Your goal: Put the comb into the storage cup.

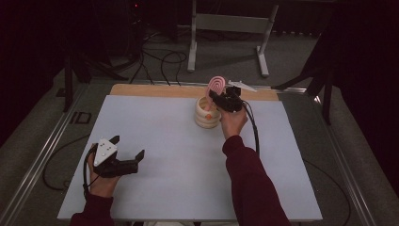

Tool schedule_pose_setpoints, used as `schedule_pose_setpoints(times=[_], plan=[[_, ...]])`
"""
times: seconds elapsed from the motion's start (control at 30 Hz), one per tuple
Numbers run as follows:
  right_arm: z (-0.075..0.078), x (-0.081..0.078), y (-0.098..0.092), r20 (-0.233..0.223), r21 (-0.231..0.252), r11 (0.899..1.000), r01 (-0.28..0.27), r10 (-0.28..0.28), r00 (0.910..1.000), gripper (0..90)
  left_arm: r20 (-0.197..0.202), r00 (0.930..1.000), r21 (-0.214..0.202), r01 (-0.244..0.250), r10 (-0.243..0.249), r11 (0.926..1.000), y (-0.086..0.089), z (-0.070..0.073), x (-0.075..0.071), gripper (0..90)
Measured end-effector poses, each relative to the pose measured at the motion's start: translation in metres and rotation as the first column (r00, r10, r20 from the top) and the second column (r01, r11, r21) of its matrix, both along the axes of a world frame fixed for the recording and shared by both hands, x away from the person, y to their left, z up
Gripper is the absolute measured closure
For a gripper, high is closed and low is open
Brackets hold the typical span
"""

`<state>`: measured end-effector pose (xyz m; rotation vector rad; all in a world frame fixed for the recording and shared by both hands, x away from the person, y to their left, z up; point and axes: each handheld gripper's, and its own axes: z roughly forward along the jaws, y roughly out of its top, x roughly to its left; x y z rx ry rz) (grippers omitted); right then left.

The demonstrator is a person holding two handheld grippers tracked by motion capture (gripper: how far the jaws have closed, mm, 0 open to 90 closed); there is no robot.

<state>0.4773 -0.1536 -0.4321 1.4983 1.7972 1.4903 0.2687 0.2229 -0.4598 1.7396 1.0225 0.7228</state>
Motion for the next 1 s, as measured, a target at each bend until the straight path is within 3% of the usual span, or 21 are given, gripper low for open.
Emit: schedule_pose_setpoints(times=[1.0], plan=[[-0.0039,0.0008,-0.0065,0.001,0.022,1.000,0.007,-0.007,1.0000,62.8,0.004,1.0000,-0.001,0.000,0.000,1.0000,-0.0002,-0.0002,-0.0002,0.1]])
